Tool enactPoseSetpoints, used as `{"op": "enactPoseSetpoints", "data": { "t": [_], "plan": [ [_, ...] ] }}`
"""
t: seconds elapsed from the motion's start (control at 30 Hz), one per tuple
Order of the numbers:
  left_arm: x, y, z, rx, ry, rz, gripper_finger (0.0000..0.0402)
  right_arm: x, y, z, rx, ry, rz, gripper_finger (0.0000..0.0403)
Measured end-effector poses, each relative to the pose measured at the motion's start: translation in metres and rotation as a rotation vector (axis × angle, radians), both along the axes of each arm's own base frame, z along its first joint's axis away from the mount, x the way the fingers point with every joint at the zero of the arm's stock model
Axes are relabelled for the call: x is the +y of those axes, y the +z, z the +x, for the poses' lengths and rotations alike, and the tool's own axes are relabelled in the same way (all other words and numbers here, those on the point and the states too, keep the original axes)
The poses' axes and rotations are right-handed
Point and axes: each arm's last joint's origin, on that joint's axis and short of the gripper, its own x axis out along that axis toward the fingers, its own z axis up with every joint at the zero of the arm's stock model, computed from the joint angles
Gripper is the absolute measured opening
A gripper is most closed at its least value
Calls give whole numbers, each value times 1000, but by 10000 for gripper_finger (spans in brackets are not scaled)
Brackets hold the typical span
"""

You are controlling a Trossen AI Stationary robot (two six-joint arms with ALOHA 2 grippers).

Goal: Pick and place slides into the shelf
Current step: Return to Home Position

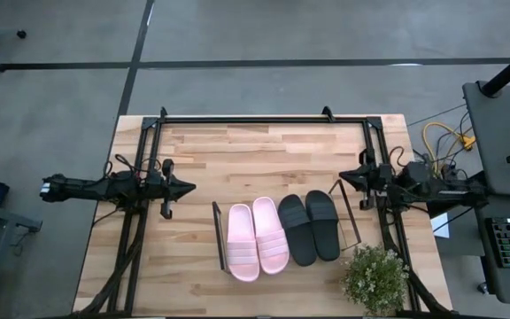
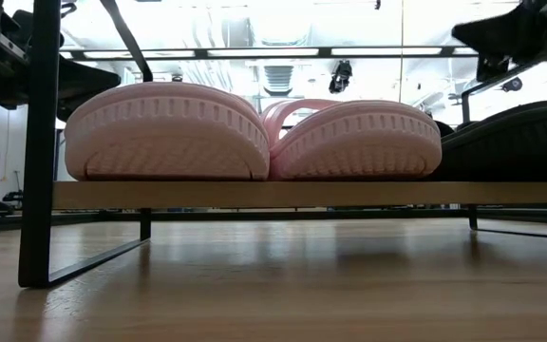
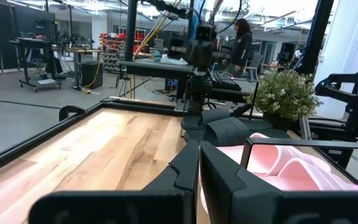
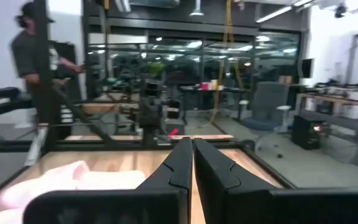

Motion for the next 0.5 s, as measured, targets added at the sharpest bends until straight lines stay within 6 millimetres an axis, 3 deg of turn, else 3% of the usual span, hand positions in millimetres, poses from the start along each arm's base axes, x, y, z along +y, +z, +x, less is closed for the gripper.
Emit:
{"op": "enactPoseSetpoints", "data": {
  "t": [0.4,0.5],
  "plan": [
    [0,0,0,-1,0,0,0,-1,-28,9,8,-36,8,8],
    [0,0,0,0,0,0,0,-1,-27,9,-35,-36,5,8]
  ]
}}
